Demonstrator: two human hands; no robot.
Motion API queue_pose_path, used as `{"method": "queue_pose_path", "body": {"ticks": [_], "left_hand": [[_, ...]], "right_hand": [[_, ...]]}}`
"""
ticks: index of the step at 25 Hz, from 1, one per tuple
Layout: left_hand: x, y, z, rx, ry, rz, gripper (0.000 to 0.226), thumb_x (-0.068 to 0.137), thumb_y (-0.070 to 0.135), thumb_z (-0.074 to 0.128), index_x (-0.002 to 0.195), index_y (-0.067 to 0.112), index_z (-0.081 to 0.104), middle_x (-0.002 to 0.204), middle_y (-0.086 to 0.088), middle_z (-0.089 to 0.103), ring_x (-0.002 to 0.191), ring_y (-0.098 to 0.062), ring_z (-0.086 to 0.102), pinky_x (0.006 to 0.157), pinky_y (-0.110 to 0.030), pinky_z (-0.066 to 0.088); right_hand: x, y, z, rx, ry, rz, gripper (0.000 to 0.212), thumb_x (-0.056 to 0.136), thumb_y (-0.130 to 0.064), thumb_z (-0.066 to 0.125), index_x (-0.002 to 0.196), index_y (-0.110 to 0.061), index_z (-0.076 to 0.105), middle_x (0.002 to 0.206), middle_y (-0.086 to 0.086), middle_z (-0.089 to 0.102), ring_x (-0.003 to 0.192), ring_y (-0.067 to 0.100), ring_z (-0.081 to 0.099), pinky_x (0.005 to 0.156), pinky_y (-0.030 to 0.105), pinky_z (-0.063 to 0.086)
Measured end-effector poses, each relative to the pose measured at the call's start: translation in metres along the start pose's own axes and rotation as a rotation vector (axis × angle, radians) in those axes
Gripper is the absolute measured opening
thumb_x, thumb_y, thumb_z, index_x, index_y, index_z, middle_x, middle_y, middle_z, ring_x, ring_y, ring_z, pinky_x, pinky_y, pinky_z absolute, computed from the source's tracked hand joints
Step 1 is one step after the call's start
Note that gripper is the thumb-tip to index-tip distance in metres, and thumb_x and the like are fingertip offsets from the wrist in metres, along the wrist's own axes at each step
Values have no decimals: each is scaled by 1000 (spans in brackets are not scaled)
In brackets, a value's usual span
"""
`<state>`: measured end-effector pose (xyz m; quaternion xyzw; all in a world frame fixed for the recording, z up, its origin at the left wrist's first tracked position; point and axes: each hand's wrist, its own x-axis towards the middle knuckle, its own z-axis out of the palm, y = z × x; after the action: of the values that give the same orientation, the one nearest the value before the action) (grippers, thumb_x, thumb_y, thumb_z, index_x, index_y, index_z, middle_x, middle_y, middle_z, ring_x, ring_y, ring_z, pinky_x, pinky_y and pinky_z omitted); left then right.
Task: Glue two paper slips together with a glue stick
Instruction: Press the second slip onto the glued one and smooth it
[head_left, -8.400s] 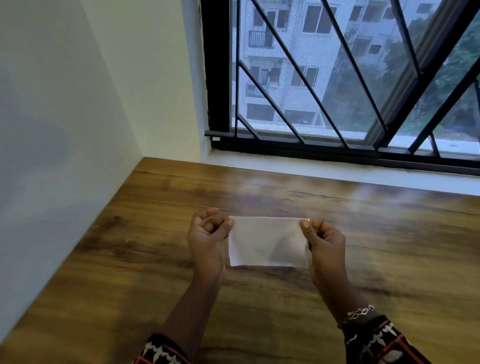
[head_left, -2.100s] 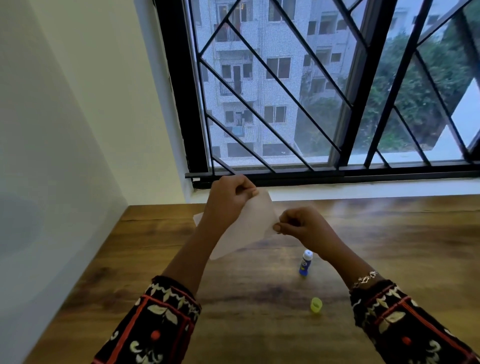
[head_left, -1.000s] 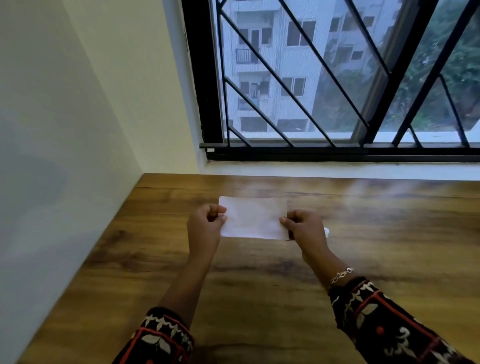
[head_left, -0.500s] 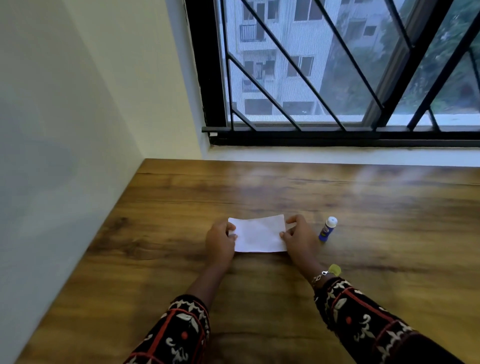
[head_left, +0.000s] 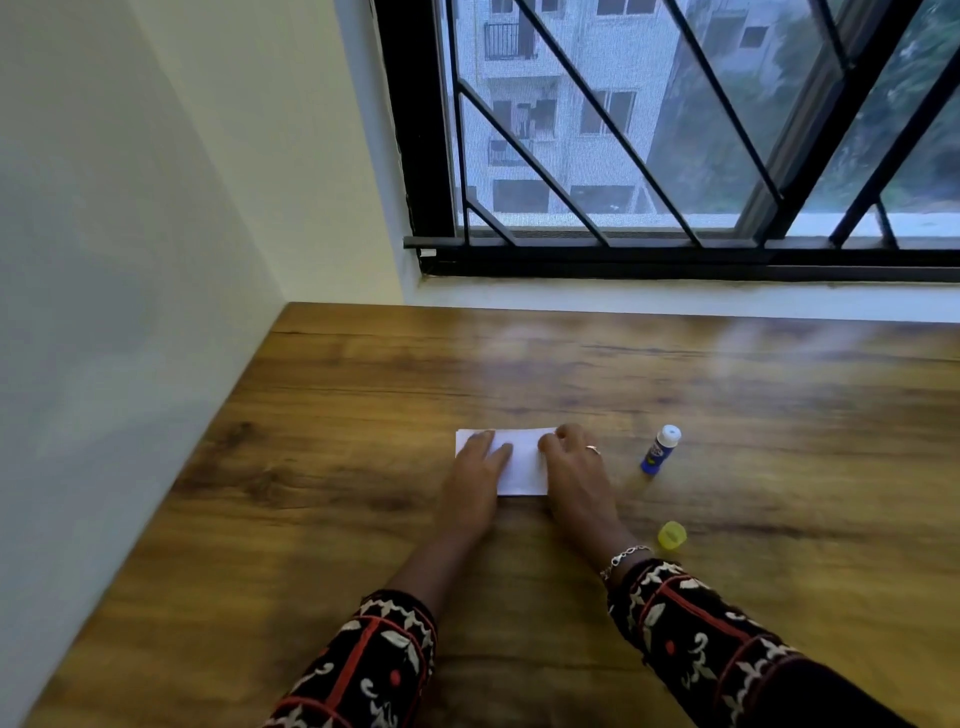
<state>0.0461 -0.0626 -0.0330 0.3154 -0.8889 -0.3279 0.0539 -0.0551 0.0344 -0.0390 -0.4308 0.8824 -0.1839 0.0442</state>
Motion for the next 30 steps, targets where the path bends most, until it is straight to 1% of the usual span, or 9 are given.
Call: {"method": "queue_pose_path", "body": {"ticks": [1,3,4,6,9,12,15,21,30], "left_hand": [[1,0,2,-10,-24,-7,48,91,0,41,138,11,37,153,-14,22,141,-31,21,115,-40,22],[5,1,8,57,-31,-7,48,93,3,41,139,10,32,155,-15,16,143,-31,15,116,-41,16],[6,0,11,117,-28,-1,47,95,8,40,141,10,29,156,-14,13,144,-30,11,117,-39,13],[7,-1,17,264,-41,23,50,98,22,34,145,14,17,158,-13,1,145,-26,1,118,-37,3],[4,-2,25,358,-55,35,55,99,35,24,146,25,-2,157,-11,-14,144,-25,-12,117,-39,-6],[1,-4,28,388,-39,40,56,98,38,20,144,29,-10,156,-10,-18,144,-24,-17,116,-43,-10],[0,-6,30,399,-15,40,55,98,37,19,144,29,-11,156,-9,-19,143,-23,-18,115,-44,-13],[-1,-4,30,427,-16,24,56,98,36,18,144,25,-13,156,-10,-19,144,-24,-17,115,-44,-13],[1,-3,30,448,-56,-16,56,98,38,16,144,26,-14,155,-8,-22,143,-23,-19,114,-46,-15]], "right_hand": [[-1,0,4,-10,-56,-35,35,91,-11,38,125,-5,42,139,22,37,126,36,37,101,40,35],[-4,4,14,-54,-141,-108,48,96,-17,28,142,-5,19,154,17,15,143,29,12,117,37,12],[-5,6,17,-60,-160,-133,51,97,-20,25,144,-6,9,156,15,6,145,26,3,118,34,2],[-6,9,20,-50,-170,-157,53,97,-23,22,144,-10,1,156,12,-2,145,22,-5,116,32,-7],[-7,13,21,-95,-132,-187,55,95,-27,24,145,-14,2,157,11,-1,144,21,-6,115,32,-9],[-10,13,24,-112,-91,-159,57,95,-33,23,145,-17,3,157,12,-1,144,23,-6,114,33,-9],[-10,14,26,-117,-103,-113,57,95,-37,20,145,-18,-1,156,13,-6,144,23,-9,116,37,-8],[-16,14,25,-121,-153,-59,64,95,-40,17,142,-5,-8,155,17,-9,143,25,-12,116,39,-8],[-36,18,15,-181,-263,-122,70,93,-50,15,141,-7,-12,154,13,-17,134,18,-26,112,35,-14]]}}
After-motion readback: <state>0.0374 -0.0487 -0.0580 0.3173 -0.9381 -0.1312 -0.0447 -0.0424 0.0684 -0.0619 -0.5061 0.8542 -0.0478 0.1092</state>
